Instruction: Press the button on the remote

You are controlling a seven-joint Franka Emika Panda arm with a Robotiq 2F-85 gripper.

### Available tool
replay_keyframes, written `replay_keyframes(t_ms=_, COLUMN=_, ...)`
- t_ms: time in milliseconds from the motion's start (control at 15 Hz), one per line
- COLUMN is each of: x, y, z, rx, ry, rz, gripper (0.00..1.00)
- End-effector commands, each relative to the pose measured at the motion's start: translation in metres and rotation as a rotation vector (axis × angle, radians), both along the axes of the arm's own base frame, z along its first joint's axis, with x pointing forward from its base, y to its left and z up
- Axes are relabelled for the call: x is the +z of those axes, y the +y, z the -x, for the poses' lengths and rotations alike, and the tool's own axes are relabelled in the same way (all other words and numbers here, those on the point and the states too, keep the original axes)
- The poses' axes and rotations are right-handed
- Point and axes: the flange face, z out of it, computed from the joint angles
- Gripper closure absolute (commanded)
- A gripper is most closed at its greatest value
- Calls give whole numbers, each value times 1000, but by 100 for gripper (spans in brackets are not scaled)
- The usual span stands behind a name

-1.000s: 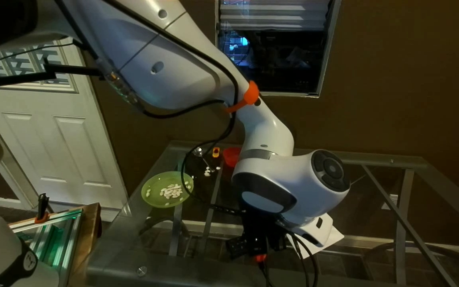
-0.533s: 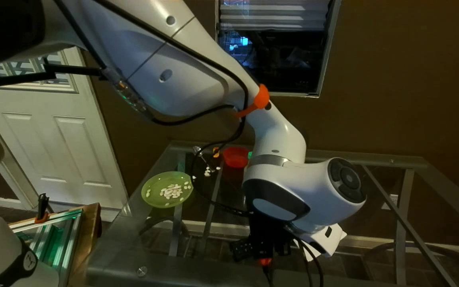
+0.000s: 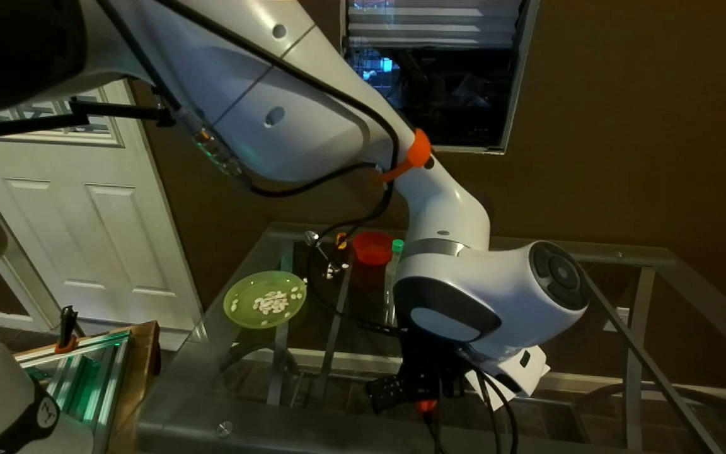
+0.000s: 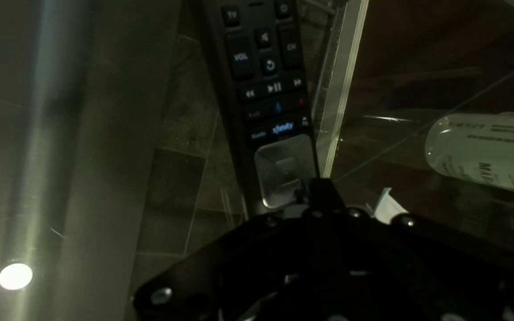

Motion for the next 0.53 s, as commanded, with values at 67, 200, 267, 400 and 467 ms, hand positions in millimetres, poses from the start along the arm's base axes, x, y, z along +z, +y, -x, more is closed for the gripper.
replay_keyframes(t_ms=67, x=39, y=18, z=21, rx=26, ry=-31, rz=68, gripper=100)
replay_keyframes(t_ms=200, x=54, y=20, z=30, rx=32, ry=-52, rz=95, gripper=100)
replay_keyframes(t_ms=267, x=62, y=20, z=34, rx=35, ry=-62, rz=105, gripper=100)
replay_keyframes(t_ms=400, x=70, y=20, z=40, rx=38, ry=-71, rz=126, gripper=100)
replay_keyframes(t_ms=467, x=75, y=22, z=44, rx=42, ry=-77, rz=138, gripper=100)
